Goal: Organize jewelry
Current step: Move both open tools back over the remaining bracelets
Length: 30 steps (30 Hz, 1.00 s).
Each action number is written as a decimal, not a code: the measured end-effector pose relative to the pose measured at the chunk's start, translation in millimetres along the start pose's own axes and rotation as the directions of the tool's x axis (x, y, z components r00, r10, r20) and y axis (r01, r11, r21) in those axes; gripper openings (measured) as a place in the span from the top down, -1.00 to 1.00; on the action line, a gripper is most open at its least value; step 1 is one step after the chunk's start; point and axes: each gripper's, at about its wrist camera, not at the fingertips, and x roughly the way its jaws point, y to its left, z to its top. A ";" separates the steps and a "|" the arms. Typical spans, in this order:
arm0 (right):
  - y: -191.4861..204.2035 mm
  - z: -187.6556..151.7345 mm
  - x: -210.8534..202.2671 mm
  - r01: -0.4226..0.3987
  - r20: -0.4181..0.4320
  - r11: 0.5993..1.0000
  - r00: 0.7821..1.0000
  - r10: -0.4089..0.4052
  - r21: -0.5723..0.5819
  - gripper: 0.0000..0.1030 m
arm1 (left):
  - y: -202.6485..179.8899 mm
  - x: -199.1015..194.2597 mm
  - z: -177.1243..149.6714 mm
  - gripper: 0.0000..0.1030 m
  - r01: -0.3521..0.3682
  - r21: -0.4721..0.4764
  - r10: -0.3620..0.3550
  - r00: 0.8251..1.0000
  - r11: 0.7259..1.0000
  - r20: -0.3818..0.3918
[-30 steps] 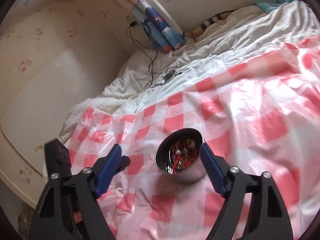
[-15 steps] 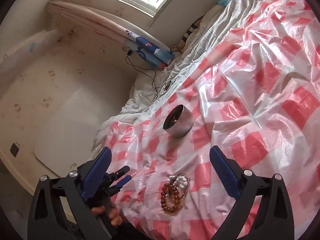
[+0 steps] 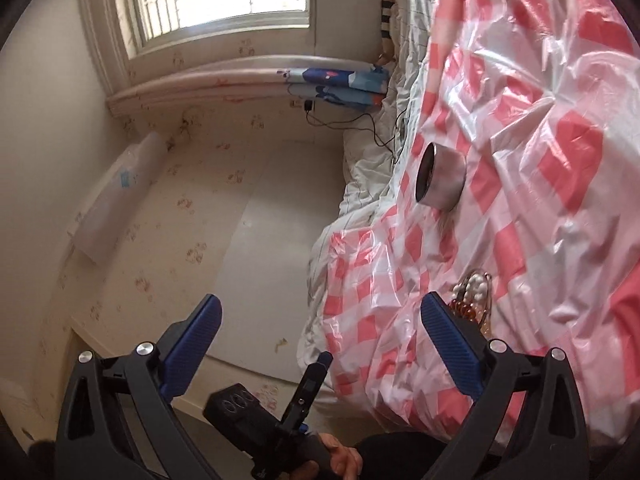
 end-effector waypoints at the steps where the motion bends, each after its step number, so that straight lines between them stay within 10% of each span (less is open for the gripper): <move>1: 3.0 -3.7 5.6 0.007 -0.011 1.000 1.000 -0.007 -0.011 -0.86 | 1.9 -2.8 0.9 -0.68 0.002 -0.003 -0.002 1.000 1.000 -0.004; 11: 32.0 -32.6 71.8 0.034 -0.144 0.996 0.989 -0.046 -0.081 -0.86 | 55.2 -8.5 -0.8 -0.77 0.020 -0.142 -0.021 1.000 0.990 -0.006; 20: 47.3 -19.3 113.8 0.101 -0.197 0.975 0.970 -0.141 -0.199 -0.86 | 51.1 16.5 2.8 -0.81 0.017 -0.102 -0.021 0.999 0.995 -0.041; 30: 42.4 -23.1 100.3 0.035 -0.220 0.985 0.973 -0.072 -0.166 -0.86 | 22.9 31.3 2.0 -0.82 0.018 -0.054 -0.021 0.998 0.998 -0.067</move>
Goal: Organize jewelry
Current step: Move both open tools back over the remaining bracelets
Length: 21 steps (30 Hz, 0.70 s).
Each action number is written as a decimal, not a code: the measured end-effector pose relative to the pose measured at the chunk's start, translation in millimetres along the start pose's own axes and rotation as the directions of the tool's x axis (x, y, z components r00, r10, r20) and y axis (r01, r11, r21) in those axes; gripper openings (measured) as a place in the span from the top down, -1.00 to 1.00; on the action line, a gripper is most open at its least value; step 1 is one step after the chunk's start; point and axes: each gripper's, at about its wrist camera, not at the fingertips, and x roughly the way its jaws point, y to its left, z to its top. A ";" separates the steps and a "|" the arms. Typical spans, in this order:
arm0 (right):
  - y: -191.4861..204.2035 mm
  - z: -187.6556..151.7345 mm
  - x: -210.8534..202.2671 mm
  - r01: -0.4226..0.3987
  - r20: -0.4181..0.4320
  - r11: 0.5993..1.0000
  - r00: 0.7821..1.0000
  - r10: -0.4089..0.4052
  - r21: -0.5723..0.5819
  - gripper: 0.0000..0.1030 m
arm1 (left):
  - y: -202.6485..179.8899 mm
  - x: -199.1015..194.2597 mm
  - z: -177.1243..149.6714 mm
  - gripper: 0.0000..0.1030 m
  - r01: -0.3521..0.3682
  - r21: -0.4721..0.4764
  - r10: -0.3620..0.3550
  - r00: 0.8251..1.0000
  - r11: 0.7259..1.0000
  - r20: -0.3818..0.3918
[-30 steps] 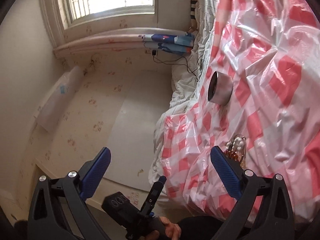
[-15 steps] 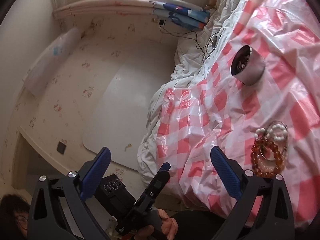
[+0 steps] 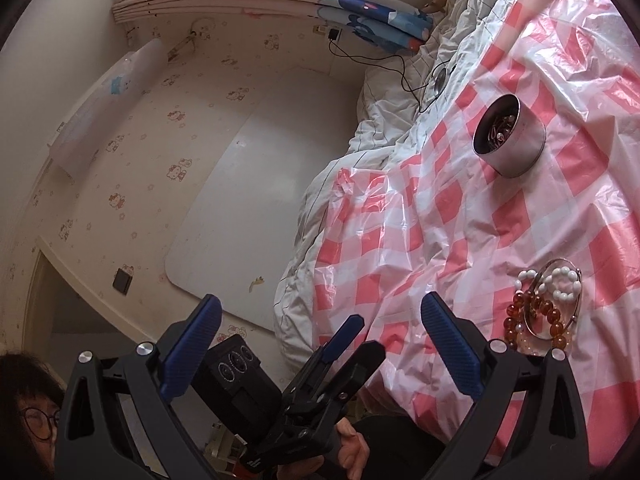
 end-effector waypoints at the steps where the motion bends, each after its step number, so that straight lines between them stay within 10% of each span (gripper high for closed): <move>1: -3.6 0.1 -1.9 -0.011 0.003 1.000 1.000 0.011 0.013 -0.86 | -2.2 1.9 -0.3 -0.82 -0.002 0.003 0.002 1.000 1.000 -0.004; 21: -47.2 2.6 -36.5 -0.069 0.050 0.992 0.997 0.064 0.108 -0.86 | -41.4 23.8 -6.6 -0.83 -0.029 0.101 0.036 0.997 0.994 -0.072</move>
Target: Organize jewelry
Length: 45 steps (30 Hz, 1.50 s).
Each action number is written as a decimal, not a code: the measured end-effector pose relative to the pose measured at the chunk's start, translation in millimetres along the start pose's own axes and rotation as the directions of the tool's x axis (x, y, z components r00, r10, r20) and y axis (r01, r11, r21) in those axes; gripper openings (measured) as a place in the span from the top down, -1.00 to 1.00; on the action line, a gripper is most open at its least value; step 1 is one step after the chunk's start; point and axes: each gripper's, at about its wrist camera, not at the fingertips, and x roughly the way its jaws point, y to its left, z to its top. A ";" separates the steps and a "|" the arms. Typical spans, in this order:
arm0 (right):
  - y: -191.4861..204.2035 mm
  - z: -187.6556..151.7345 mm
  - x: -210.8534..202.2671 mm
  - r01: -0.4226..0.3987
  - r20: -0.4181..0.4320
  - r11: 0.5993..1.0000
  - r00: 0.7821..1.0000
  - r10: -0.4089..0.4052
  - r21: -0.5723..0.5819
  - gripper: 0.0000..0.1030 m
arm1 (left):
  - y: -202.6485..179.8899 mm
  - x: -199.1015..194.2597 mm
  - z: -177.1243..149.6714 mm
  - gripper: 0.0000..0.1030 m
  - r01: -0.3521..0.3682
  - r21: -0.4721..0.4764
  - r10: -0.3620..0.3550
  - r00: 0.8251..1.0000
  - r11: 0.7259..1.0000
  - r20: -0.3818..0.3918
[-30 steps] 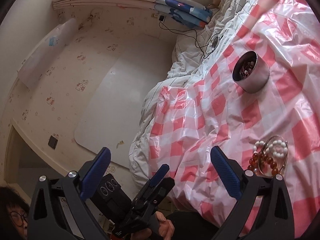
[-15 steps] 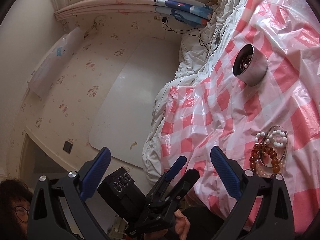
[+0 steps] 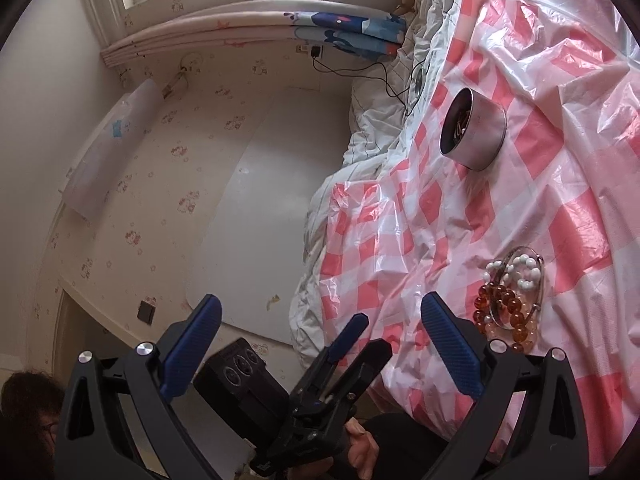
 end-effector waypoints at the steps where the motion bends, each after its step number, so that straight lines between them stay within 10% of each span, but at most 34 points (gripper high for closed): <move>1: -2.0 -0.3 -3.4 -0.008 -0.003 1.000 1.000 0.008 -0.008 -0.86 | -2.7 1.3 -0.4 -0.83 0.009 0.011 -0.009 1.000 1.000 -0.010; 12: -22.2 9.8 -65.2 -0.141 0.179 0.989 0.975 0.130 0.050 -0.86 | -10.7 25.2 -12.7 -0.83 0.185 0.160 -0.165 0.978 0.970 -0.131; 17: -24.0 5.6 -61.4 -0.117 0.160 0.992 0.981 0.107 0.055 -0.86 | -32.0 43.1 -26.1 -0.84 0.172 0.290 -0.120 0.975 0.941 -0.190; 25: 0.9 -3.2 -40.9 0.034 0.100 0.996 0.995 -0.025 -0.087 -0.86 | 27.0 72.5 -8.7 -0.83 0.223 -0.063 -0.231 0.952 0.973 -0.199; 33: -3.8 -4.0 -37.3 0.037 0.101 0.997 0.994 -0.031 -0.061 -0.86 | 10.4 86.7 -7.7 -0.78 0.210 0.017 -0.200 0.951 0.978 -0.234; 38: -3.7 -4.6 -36.6 0.044 0.097 0.997 0.995 -0.038 -0.058 -0.86 | 9.0 98.8 -19.1 -0.03 0.307 -0.054 -0.308 0.904 0.950 -0.296; 45: -2.0 -1.3 -46.2 0.031 0.123 0.998 0.992 -0.024 -0.052 -0.86 | 29.9 93.1 -25.2 0.78 0.330 -0.147 -0.359 0.885 0.933 -0.296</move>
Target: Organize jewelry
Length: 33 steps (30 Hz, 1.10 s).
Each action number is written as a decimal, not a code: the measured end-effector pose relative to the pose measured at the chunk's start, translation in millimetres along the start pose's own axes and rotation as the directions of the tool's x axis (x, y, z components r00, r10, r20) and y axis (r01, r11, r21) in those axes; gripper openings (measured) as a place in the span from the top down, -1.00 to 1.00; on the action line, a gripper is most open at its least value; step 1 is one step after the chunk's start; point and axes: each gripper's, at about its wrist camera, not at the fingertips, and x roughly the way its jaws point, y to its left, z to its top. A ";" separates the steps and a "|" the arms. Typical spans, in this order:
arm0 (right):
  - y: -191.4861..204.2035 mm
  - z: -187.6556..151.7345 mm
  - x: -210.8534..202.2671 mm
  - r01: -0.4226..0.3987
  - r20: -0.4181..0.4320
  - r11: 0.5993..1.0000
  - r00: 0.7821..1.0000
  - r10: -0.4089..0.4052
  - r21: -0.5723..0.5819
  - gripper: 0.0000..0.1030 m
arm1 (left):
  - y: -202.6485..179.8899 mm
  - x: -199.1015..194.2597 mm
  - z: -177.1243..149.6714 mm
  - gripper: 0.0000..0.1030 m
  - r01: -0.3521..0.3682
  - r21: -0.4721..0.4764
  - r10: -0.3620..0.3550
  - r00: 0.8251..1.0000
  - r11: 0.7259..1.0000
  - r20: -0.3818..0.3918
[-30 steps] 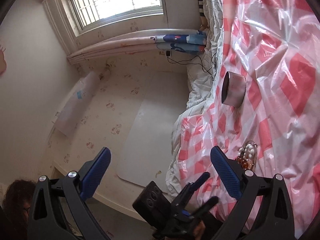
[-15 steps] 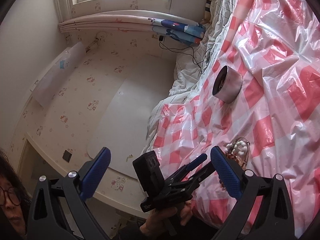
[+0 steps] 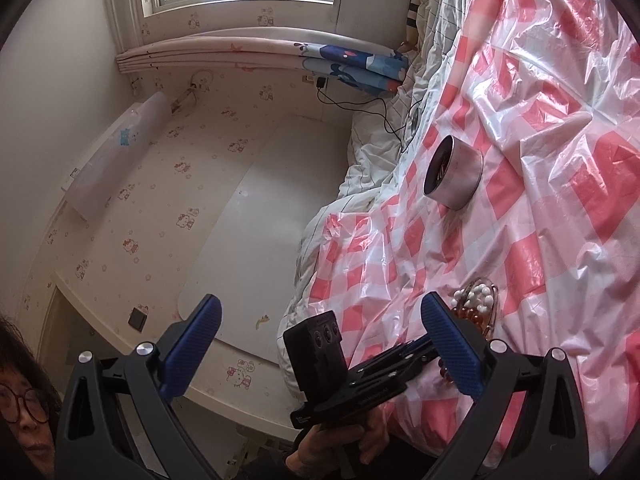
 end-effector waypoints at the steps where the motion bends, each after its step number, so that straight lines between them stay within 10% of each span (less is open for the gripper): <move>1: -0.6 0.7 -1.1 0.001 0.004 1.000 1.000 -0.001 0.003 -0.86 | -0.1 -2.1 -1.0 0.79 -0.010 0.007 0.010 1.000 1.000 0.000; 13: 20.8 6.5 23.5 0.188 -0.073 0.969 0.977 -0.202 -0.159 -0.86 | 55.3 -38.2 -9.5 0.79 -0.141 -0.109 0.149 0.986 0.984 0.073; 15: 34.5 8.7 46.0 0.329 -0.105 0.890 0.920 -0.377 -0.317 -0.86 | 63.3 -35.5 -13.4 0.78 -0.122 -0.124 0.130 0.990 0.985 0.060; 18: 49.6 4.5 94.4 0.477 -0.044 0.546 0.724 -0.688 -0.689 -0.86 | 67.8 -35.3 -14.2 0.77 -0.104 -0.139 0.113 0.992 0.985 0.064; 21: 31.4 3.2 127.8 0.461 -0.005 0.328 0.573 -0.819 -0.824 -0.86 | 71.1 -32.5 -13.4 0.76 -0.087 -0.156 0.098 0.993 0.984 0.063; 26: 1.8 6.5 155.5 0.381 -0.052 0.282 0.513 -0.857 -0.881 -0.86 | 74.5 -28.1 -12.0 0.71 -0.060 -0.168 0.070 0.996 0.984 0.057; 30: -24.6 -6.3 179.1 0.285 0.012 0.105 0.380 -0.925 -0.953 -0.86 | 77.7 -27.1 -11.8 0.68 -0.033 -0.175 0.043 0.998 0.984 0.053; 33: -35.5 5.9 184.8 0.316 -0.018 0.153 0.390 -0.921 -0.936 -0.86 | 75.7 -26.4 -10.3 0.54 -0.021 -0.171 0.029 0.999 0.985 0.046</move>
